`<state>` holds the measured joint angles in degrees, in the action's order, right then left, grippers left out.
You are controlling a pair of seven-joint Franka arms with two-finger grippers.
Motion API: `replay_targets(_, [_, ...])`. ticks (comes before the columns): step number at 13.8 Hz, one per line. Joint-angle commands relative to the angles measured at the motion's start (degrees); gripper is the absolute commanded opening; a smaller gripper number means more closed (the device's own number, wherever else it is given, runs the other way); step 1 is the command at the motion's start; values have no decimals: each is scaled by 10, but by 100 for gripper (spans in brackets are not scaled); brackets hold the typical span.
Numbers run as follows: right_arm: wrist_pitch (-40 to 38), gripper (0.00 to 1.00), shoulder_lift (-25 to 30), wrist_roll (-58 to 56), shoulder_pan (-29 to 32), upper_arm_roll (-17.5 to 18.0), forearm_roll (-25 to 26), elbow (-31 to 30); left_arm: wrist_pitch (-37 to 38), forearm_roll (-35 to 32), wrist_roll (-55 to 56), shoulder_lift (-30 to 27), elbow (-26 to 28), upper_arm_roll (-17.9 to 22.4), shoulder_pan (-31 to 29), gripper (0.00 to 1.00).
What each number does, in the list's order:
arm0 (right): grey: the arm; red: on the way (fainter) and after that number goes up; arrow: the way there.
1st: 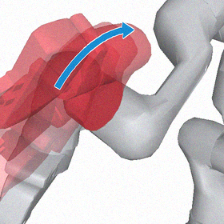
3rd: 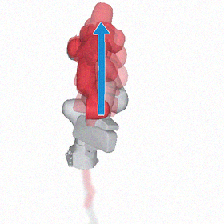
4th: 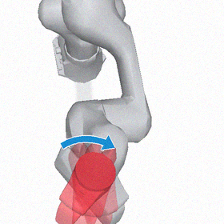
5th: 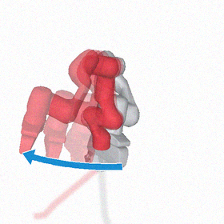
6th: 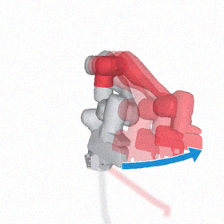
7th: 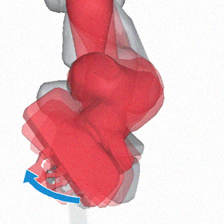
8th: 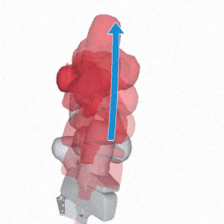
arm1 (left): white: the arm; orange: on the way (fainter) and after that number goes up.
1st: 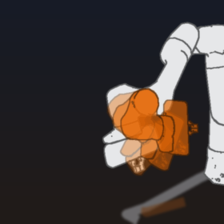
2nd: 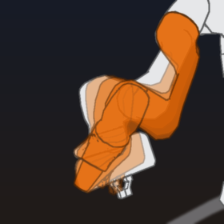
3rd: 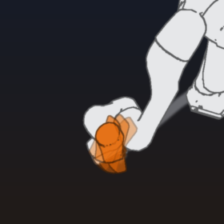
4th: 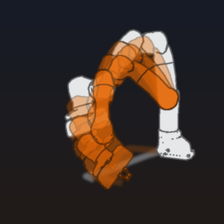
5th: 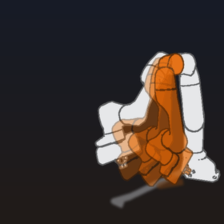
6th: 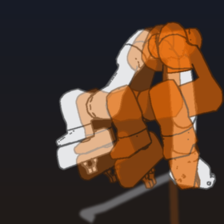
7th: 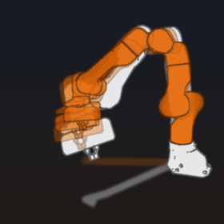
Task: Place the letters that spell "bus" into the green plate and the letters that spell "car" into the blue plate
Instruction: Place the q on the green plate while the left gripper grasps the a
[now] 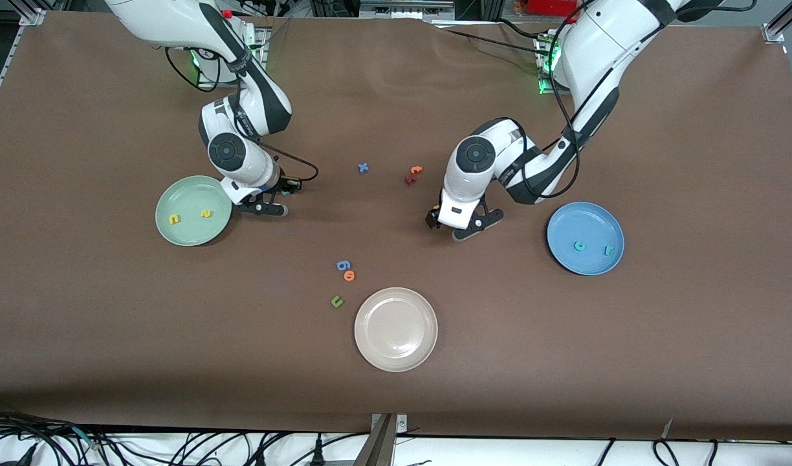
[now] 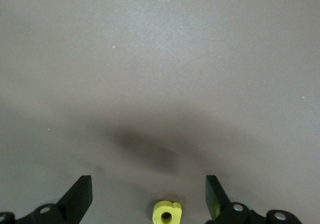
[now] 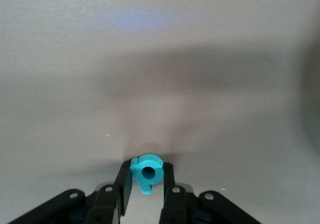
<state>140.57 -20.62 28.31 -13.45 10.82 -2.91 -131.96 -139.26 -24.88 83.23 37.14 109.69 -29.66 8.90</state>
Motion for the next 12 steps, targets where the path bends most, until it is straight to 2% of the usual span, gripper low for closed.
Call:
replay_targets(1, [-78,13,50,-54,4,-39,4,14,-6,-22,47,-6,7,0,14,100])
replay_targets(3, [-114,13,62,-119,4,-91,4,28,-33,-24,74,0,7,1,24,100])
replay_targets(6, [-126,13,64,-205,4,-167,4,48,-41,-25,89,1,11,1,38,96])
replay_targets(8, [-123,13,50,-236,10,-188,4,53,-41,-26,89,3,13,1,38,93])
replay_targets(9, [-117,13,38,-243,14,-192,10,54,-43,-26,89,4,18,1,38,86])
replay_targets(10, [-103,13,30,-248,19,-200,24,54,-44,-26,90,3,21,2,38,74])
replay_targets(12, [-78,13,8,-249,25,-202,60,54,-45,-27,90,3,25,2,38,60])
